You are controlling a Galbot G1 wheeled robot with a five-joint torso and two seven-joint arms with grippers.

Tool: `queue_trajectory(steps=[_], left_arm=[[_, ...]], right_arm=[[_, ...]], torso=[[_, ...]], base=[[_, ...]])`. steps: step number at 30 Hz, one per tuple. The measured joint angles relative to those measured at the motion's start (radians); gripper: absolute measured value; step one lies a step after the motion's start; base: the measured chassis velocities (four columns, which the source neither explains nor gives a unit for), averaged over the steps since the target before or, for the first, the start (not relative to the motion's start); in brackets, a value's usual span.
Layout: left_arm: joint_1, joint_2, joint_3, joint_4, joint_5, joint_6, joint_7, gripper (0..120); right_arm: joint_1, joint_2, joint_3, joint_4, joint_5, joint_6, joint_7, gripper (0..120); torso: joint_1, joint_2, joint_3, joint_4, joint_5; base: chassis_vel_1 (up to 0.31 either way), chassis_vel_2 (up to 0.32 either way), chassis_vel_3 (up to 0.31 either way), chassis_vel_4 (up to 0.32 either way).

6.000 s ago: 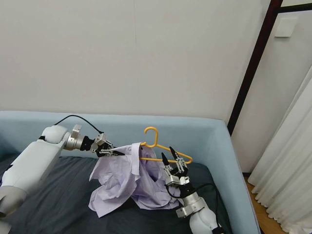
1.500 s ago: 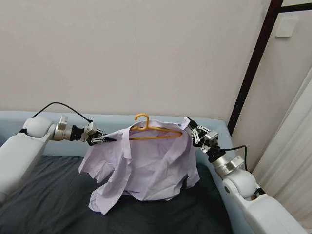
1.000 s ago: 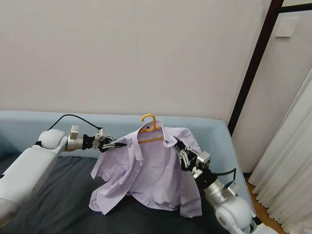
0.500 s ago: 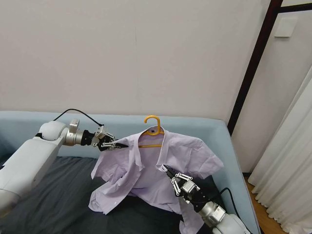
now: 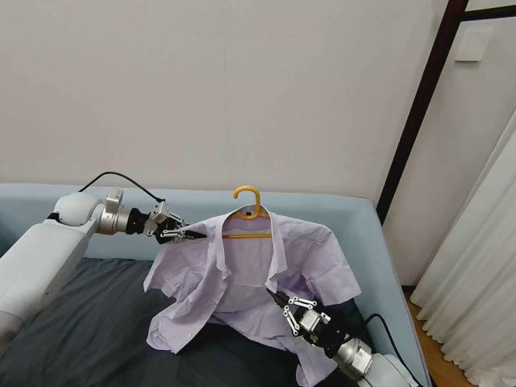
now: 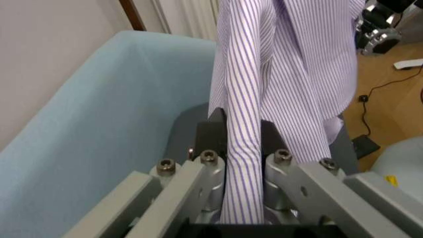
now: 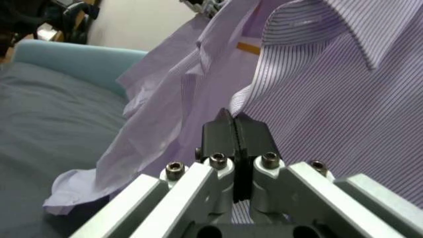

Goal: Pick up the clothes from the sofa and hang them on the clothes hanger.

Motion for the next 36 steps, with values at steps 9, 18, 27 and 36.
queue_trajectory(steps=[9, 18, 27, 36], left_arm=[[-0.005, 0.003, 0.0, -0.003, -0.012, 0.006, 0.0, 4], [-0.004, 0.007, -0.003, -0.005, -0.024, 0.012, -0.004, 4], [-0.008, -0.003, -0.005, 0.003, -0.025, 0.003, -0.022, 4], [-0.029, -0.015, -0.001, 0.021, 0.007, -0.033, -0.031, 4]], right_arm=[[-0.005, 0.015, 0.0, -0.031, -0.041, 0.004, 0.003, 0], [-0.001, 0.018, 0.001, -0.058, -0.069, 0.004, 0.018, 0], [-0.017, 0.005, -0.011, -0.045, -0.062, 0.034, 0.049, 17], [-0.07, -0.069, 0.026, -0.002, 0.114, 0.095, -0.178, 47]], torso=[[0.0, 0.0, 0.0, 0.0001, 0.0], [0.0, 0.0, 0.0, 0.0001, 0.0001], [0.0, 0.0, 0.0, 0.0002, 0.0], [0.0, 0.0, 0.0, 0.0, 0.0004]], base=[[0.0, 0.0, 0.0, 0.0], [0.0, 0.0, 0.0, 0.0], [0.0, 0.0, 0.0, 0.0], [0.0, 0.0, 0.0, 0.0]])
